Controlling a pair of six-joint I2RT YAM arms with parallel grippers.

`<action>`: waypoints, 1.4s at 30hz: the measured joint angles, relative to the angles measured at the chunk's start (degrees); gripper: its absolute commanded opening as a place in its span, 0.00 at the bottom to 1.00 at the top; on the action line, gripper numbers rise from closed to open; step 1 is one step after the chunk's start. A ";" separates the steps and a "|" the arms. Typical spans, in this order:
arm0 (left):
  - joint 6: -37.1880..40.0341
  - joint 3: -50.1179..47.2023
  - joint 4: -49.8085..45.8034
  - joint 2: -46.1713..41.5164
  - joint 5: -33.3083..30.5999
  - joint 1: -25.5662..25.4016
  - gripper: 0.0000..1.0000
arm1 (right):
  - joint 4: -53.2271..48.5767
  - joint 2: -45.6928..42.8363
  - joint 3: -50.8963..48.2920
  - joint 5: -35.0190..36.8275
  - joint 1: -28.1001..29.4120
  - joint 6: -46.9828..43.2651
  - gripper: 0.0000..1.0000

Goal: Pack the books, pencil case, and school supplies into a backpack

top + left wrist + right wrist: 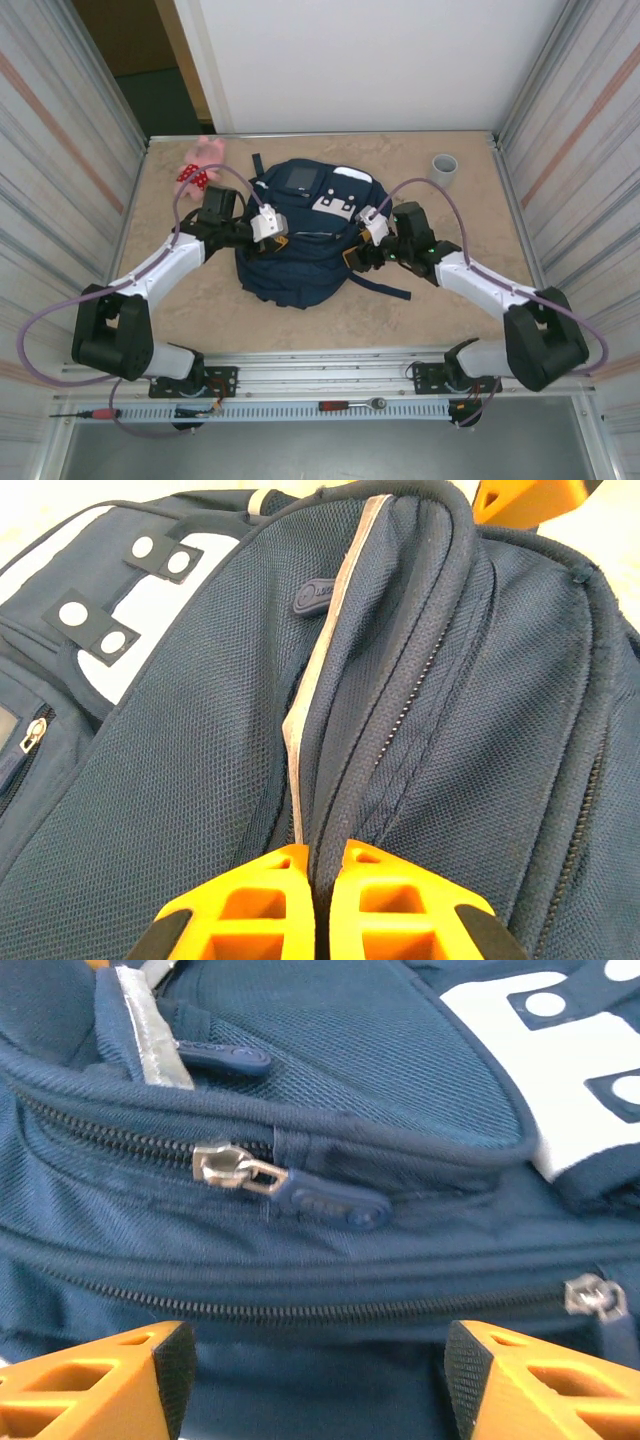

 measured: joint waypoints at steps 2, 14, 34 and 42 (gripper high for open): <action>0.00 -0.33 0.37 0.00 0.28 0.13 0.00 | 1.11 2.16 1.01 -1.18 0.00 -0.90 0.68; 0.04 -0.68 1.18 0.00 1.01 0.63 0.00 | -0.50 6.03 4.63 -11.98 -2.71 -5.33 0.66; -0.85 -0.79 1.88 0.00 1.73 0.63 0.00 | -1.75 3.28 4.63 -14.12 -6.58 -7.63 0.65; -0.85 -0.79 2.03 0.00 2.12 0.63 0.00 | -1.25 8.26 8.81 -14.53 -3.74 -7.65 0.62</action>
